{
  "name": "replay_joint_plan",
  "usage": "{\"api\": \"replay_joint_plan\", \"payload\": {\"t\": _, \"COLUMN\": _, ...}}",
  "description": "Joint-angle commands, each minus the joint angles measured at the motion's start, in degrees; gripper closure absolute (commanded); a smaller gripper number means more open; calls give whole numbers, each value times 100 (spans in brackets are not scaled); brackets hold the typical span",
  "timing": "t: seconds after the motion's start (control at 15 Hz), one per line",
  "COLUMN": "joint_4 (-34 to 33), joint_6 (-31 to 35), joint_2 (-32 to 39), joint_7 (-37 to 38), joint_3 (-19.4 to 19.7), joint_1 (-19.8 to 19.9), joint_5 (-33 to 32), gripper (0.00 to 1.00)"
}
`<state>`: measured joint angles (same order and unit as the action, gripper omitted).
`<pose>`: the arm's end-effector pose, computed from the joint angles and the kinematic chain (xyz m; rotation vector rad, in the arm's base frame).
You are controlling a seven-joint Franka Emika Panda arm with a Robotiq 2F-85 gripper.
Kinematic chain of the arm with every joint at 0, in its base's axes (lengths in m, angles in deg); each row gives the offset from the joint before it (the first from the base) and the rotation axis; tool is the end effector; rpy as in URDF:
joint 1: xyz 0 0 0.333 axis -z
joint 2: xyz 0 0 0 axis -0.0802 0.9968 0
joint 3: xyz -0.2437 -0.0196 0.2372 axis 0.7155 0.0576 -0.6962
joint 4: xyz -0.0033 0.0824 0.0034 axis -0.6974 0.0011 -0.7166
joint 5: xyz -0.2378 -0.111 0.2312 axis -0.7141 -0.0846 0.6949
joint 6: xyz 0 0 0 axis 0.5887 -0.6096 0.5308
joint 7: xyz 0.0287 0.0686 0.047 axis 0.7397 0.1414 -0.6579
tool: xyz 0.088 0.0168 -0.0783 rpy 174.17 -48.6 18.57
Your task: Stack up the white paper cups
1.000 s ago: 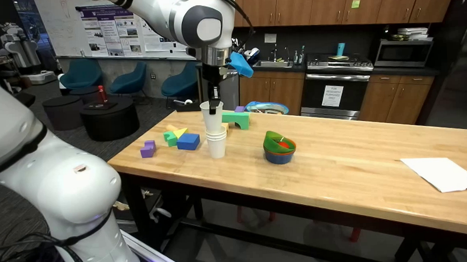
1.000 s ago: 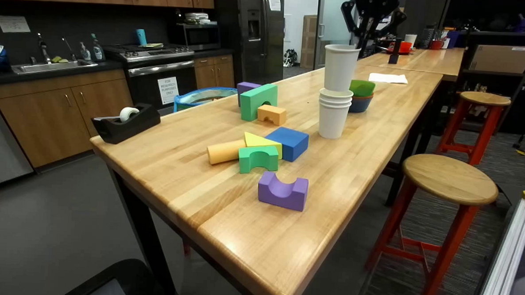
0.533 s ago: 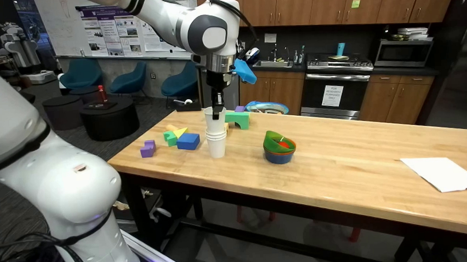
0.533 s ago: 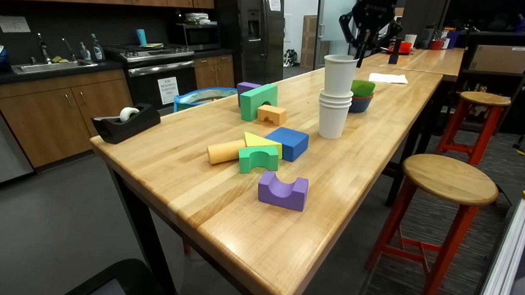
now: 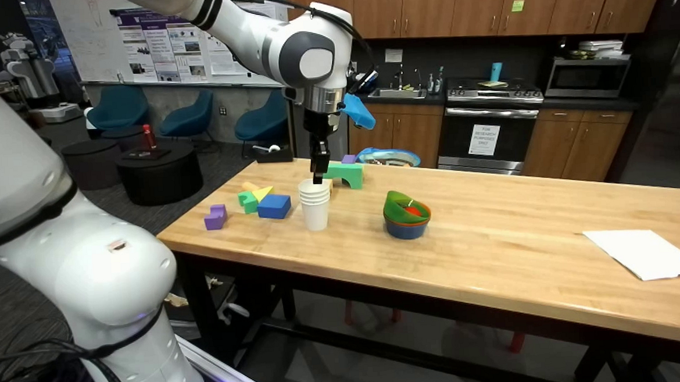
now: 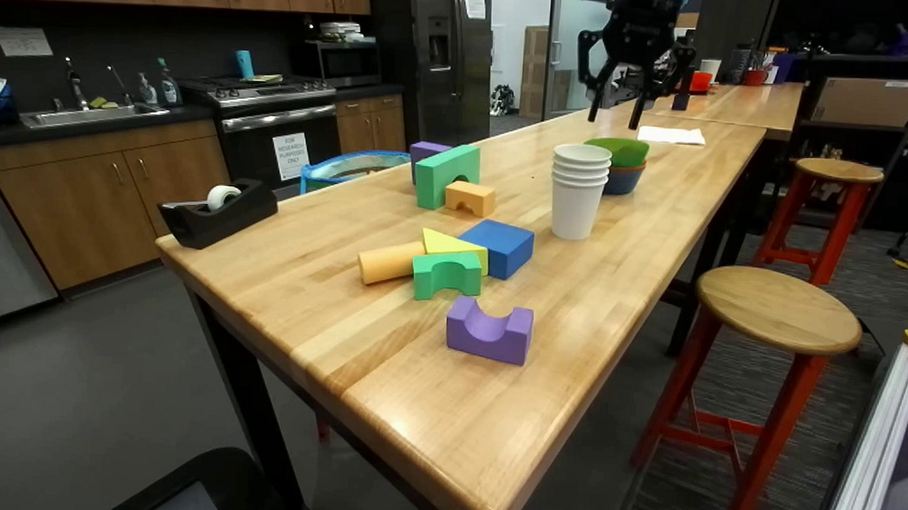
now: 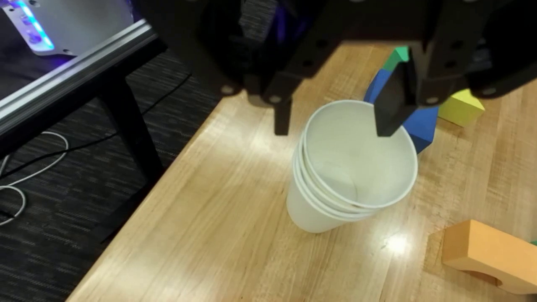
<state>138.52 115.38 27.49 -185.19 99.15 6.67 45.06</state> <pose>0.3880 -0.0976 0.4725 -1.3616 -2.7895 -0.2786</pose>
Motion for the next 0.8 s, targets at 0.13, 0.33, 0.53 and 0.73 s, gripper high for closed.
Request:
{"api": "replay_joint_plan", "payload": {"t": 0.13, "joint_4": -93, "joint_6": 61, "joint_2": -82, "joint_7": -123, "joint_3": -14, "joint_1": -31, "joint_5": 202, "gripper": 1}}
{"api": "replay_joint_plan", "payload": {"t": 0.33, "joint_4": 3, "joint_6": 353, "joint_2": -269, "joint_7": 58, "joint_3": -71, "joint_1": -10, "joint_5": 279, "gripper": 0}}
{"api": "replay_joint_plan", "payload": {"t": 0.53, "joint_4": -33, "joint_6": 611, "joint_2": -319, "joint_7": 506, "joint_3": -120, "joint_1": 10, "joint_5": 378, "gripper": 0}}
{"api": "replay_joint_plan", "payload": {"t": 0.73, "joint_4": -96, "joint_6": 759, "joint_2": -295, "joint_7": 1198, "joint_3": -126, "joint_1": 41, "joint_5": 481, "gripper": 0}}
